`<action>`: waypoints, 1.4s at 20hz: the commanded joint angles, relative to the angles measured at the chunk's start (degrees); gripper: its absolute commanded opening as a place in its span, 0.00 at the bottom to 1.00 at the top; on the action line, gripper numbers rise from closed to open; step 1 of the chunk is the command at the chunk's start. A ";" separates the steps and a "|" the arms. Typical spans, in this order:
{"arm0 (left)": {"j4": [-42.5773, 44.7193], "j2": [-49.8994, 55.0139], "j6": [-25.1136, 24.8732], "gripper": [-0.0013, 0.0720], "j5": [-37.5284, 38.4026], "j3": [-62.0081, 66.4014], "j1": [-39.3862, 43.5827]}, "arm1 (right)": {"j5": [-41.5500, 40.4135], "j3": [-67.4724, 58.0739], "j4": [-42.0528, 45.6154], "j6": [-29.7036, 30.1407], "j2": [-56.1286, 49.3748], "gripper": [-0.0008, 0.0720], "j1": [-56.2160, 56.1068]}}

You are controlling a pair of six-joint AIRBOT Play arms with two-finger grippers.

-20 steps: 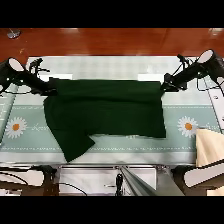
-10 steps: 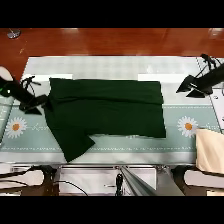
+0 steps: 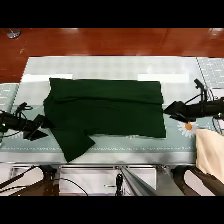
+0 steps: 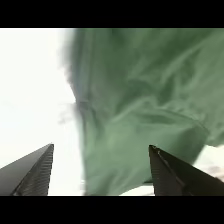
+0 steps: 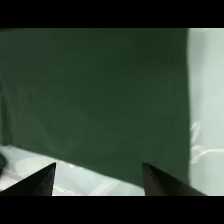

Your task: Fold the shirts.

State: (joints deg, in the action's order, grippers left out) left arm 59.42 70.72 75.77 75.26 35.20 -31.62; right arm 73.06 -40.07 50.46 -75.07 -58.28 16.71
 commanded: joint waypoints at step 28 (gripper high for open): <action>-14.03 -0.74 -15.52 0.06 -1.53 -6.88 4.02 | -3.61 15.02 5.84 -4.55 -3.72 0.87 4.96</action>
State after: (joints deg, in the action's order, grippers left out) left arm 45.39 70.02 60.25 73.69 28.27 -27.64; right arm 73.95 -25.36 60.58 -79.83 -59.35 22.59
